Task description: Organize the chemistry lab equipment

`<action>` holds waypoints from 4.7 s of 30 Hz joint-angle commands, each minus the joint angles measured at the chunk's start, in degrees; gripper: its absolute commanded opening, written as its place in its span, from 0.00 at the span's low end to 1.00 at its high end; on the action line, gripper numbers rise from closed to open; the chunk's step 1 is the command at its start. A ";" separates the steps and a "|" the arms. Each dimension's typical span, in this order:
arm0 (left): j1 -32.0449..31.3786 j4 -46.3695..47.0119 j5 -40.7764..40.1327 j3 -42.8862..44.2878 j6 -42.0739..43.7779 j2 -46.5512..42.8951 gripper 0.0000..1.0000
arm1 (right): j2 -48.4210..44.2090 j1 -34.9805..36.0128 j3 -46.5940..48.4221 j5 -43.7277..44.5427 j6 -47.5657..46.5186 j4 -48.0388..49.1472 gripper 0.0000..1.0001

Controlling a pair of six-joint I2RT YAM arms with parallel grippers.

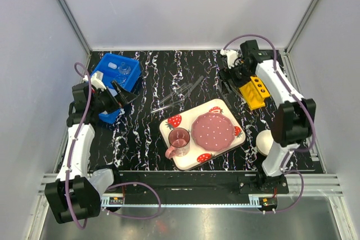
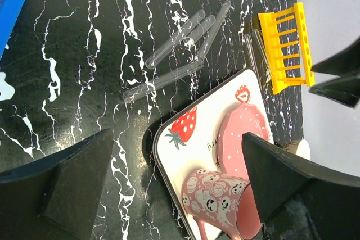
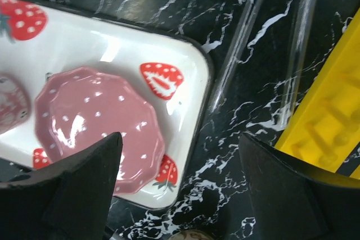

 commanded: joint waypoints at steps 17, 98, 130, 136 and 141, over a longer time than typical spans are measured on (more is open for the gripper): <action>-0.61 -6.36 1.24 -2.43 9.49 -8.73 0.99 | 26.18 2.77 24.11 16.72 -3.68 -5.53 0.62; -49.92 48.92 -9.31 20.06 -30.23 34.66 0.99 | -9.84 -5.49 2.95 -31.96 35.85 16.78 0.19; -55.02 59.47 -5.53 24.02 -39.20 43.12 0.24 | -20.48 -9.45 -15.87 -38.21 47.21 33.92 0.21; -54.93 58.59 -4.57 23.49 -38.06 42.50 0.16 | -21.89 -9.54 -17.19 -38.12 46.16 34.45 0.28; -54.93 57.10 -3.25 23.05 -33.77 41.01 0.13 | -22.94 -9.54 -18.07 -38.12 43.96 34.10 0.45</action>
